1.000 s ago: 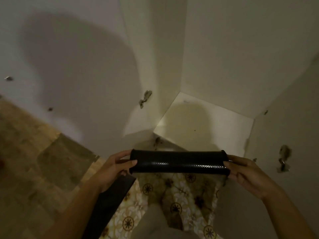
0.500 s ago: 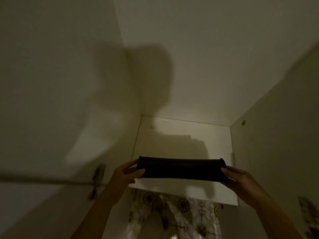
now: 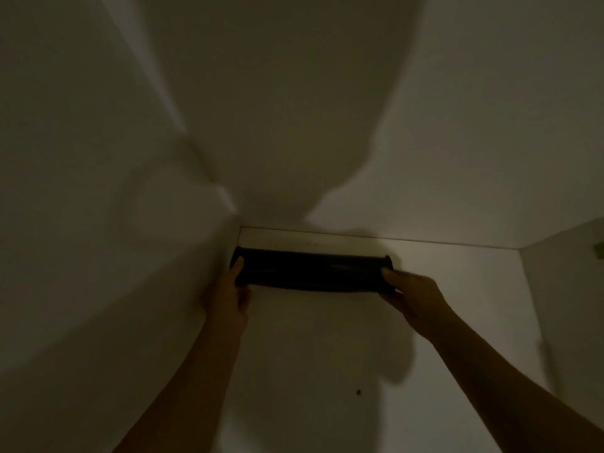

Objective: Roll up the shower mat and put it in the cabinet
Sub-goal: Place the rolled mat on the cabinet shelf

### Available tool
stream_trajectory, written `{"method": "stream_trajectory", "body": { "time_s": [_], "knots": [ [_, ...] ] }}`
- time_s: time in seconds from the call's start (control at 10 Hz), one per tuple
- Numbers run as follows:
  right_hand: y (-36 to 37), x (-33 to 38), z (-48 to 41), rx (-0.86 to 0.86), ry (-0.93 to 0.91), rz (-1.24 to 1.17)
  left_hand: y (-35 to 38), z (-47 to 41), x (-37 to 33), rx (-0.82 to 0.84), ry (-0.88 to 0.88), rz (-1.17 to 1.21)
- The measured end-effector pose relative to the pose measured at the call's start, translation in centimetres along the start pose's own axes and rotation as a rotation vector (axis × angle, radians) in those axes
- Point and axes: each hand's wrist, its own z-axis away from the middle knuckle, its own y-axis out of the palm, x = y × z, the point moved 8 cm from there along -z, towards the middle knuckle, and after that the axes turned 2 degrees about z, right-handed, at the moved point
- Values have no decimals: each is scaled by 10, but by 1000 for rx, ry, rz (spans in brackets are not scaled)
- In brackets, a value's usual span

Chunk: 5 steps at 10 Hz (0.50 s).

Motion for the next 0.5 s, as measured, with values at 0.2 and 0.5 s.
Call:
{"method": "stream_trajectory", "body": {
  "time_s": [0.2, 0.5],
  "knots": [
    [10, -33, -94, -135, -35, -25, 41, -93, 36, -100, 99, 146],
    [26, -37, -119, -375, -128, 740, 31, -123, 58, -170, 36, -135]
  ]
}}
